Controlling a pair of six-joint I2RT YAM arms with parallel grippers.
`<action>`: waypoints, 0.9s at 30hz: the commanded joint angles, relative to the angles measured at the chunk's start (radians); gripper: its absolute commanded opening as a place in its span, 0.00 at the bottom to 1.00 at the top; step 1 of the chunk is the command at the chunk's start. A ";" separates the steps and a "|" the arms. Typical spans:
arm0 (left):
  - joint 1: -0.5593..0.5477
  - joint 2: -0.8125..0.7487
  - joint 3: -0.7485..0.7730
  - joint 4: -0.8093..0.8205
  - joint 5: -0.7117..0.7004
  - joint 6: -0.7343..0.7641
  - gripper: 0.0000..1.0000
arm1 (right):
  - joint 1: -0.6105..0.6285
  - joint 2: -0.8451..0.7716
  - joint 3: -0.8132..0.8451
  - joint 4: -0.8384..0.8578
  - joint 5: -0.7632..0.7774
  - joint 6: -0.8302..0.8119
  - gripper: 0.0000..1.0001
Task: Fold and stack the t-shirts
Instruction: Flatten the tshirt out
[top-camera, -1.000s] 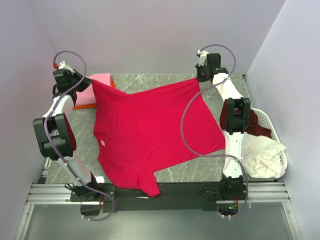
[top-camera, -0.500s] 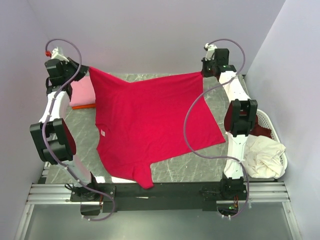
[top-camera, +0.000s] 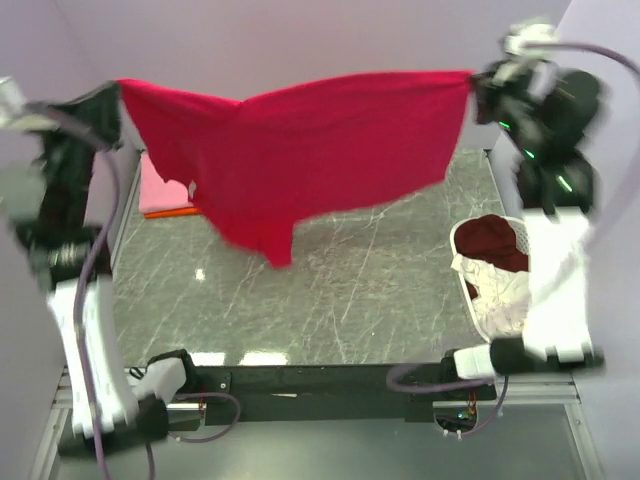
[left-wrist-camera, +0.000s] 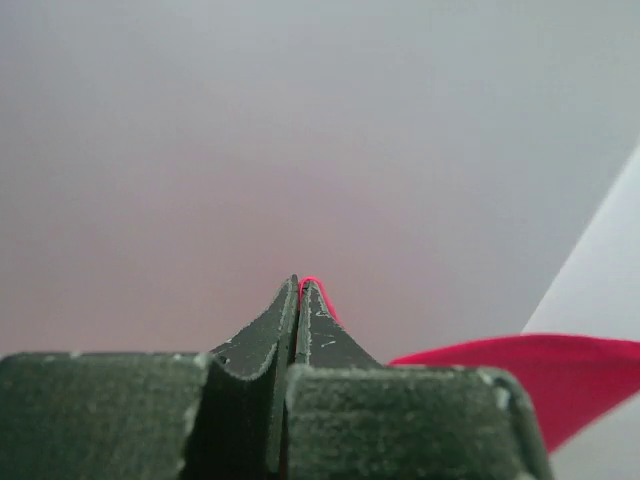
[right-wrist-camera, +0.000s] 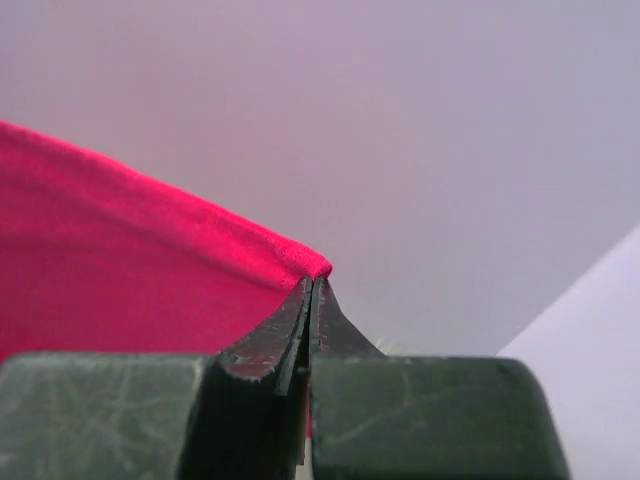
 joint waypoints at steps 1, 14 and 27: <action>0.005 -0.152 0.058 0.045 -0.131 -0.046 0.00 | -0.005 -0.205 0.053 -0.009 0.048 -0.027 0.00; -0.089 -0.232 0.517 -0.122 -0.269 0.026 0.01 | -0.005 -0.381 0.305 -0.075 0.209 -0.028 0.00; -0.113 -0.277 -0.115 -0.010 -0.265 0.075 0.00 | -0.007 -0.283 -0.245 0.129 0.006 0.056 0.00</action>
